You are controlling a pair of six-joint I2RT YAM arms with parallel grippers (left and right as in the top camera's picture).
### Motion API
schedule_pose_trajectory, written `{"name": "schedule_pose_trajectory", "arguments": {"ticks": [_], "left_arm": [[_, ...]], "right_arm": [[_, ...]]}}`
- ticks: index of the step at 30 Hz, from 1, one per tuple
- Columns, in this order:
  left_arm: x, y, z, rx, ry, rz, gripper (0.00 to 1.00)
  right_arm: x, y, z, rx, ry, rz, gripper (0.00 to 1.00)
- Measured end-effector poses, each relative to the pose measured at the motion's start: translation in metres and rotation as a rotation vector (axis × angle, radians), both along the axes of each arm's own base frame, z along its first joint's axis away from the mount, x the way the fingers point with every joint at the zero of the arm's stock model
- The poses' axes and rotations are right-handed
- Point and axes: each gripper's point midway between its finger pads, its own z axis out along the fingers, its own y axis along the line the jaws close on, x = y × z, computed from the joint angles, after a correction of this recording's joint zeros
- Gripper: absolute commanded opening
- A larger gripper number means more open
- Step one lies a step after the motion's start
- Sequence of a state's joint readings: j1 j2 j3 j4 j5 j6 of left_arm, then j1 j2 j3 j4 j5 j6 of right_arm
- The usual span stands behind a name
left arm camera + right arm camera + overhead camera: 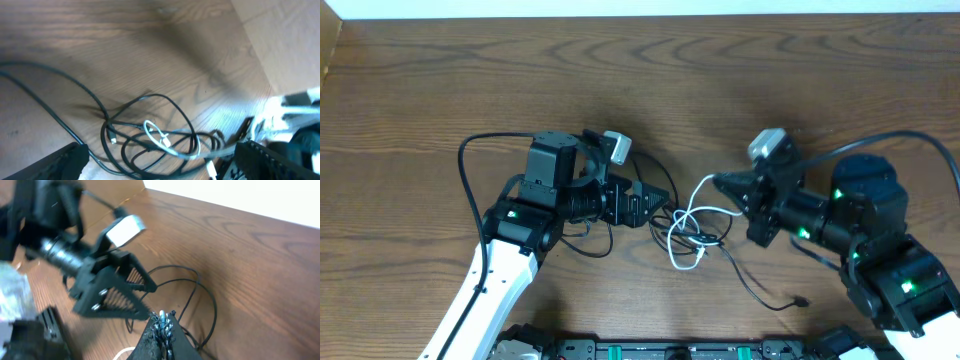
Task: Untangle cables
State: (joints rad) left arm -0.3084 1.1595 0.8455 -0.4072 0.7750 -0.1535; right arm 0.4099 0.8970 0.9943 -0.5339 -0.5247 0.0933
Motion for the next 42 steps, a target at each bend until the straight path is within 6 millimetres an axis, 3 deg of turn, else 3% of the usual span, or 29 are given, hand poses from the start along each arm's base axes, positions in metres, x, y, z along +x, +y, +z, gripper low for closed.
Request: {"name": "schedule_pose_trajectory", "arguments": {"ticks": [6,10,15,19,24,29,34,39,41,42], "left_arm": [[-0.014,-0.019,0.01,-0.017,-0.141,-0.177,0.81],[-0.03,-0.042,0.018,-0.033,-0.235,-0.304,0.8],[-0.035,-0.062,0.026,-0.026,-0.35,-0.369,0.8],[-0.034,-0.072,0.028,0.003,-0.409,-0.366,0.8],[-0.017,-0.074,0.038,0.014,-0.468,-0.283,0.8],[-0.003,-0.072,0.044,0.012,-0.458,-0.19,0.66],[0.002,-0.07,0.04,0.015,-0.421,-0.147,0.65],[0.002,-0.079,0.014,0.046,-0.335,-0.157,0.45],[0.001,-0.082,0.0,0.065,-0.294,-0.168,0.33],[0.001,-0.083,-0.006,0.075,-0.275,-0.171,0.2]], "right_arm": [[0.001,-0.006,0.008,0.117,0.099,-0.001,0.01],[0.0,-0.013,0.012,0.189,0.171,0.005,0.01],[-0.012,-0.008,0.017,0.261,0.241,0.111,0.01],[-0.021,-0.002,0.019,0.292,0.282,0.187,0.01],[-0.027,0.0,0.019,0.306,0.306,0.226,0.01],[-0.03,0.001,0.019,0.312,0.321,0.239,0.01],[-0.031,0.001,0.019,0.312,0.325,0.241,0.01],[-0.031,0.001,0.019,0.313,0.324,0.241,0.01],[-0.031,0.001,0.019,0.313,0.323,0.241,0.01],[-0.031,0.001,0.019,0.313,0.323,0.239,0.01]]}}
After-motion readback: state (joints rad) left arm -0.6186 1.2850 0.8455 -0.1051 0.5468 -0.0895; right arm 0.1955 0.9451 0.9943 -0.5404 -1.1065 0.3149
